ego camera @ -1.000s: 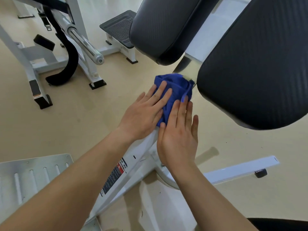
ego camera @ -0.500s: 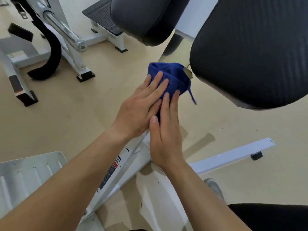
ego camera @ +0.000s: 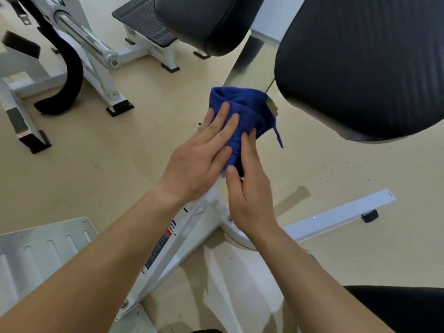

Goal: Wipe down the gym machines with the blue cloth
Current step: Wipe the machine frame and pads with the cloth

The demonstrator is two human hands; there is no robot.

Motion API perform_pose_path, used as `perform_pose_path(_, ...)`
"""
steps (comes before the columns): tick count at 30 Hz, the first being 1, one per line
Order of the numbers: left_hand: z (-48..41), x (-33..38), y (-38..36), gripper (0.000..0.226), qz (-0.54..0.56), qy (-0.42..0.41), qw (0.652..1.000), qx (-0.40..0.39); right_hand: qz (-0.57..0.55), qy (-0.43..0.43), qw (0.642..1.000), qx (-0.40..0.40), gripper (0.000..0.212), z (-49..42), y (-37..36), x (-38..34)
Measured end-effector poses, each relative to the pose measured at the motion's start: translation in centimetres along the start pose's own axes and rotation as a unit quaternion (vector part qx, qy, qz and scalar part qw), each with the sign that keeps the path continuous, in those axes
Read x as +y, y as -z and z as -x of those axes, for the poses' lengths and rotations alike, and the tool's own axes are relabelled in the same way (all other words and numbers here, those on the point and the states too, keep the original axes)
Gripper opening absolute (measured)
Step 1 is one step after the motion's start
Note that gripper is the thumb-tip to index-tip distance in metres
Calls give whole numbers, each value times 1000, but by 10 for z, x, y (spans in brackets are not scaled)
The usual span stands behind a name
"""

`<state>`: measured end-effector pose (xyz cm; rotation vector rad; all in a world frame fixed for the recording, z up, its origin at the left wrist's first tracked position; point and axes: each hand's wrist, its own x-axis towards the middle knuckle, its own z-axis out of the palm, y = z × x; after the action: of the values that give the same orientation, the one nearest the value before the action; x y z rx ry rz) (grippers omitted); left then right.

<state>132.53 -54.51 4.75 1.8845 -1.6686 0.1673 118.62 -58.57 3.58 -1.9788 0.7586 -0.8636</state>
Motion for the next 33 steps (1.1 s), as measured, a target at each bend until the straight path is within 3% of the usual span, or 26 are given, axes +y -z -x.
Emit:
perform_pose_path(3,-3,15,1,52,-2,-2,1000,26,2,-8,997,82,51,-6,9,-3)
perform_pose_path(7,-1,25,2,49,6,-25,998,50,0,-24,994,108,43,-2,22,0)
perform_pose_path(14,68,36,-34,46,-29,1,996,80,31,-29,997,56,54,43,18,1)
perform_pose_path(18,77,42,-33,50,-19,25,996,81,52,5,996,77,53,44,18,1)
perform_pose_path(21,69,54,-32,52,-15,25,995,91,65,-20,994,89,55,59,26,18)
perform_pose_path(27,77,46,-57,41,-112,-25,985,129,-7,-76,997,24,68,71,10,24)
perform_pose_path(33,80,18,-60,43,-108,22,982,156,-102,-104,988,57,47,49,-6,11)
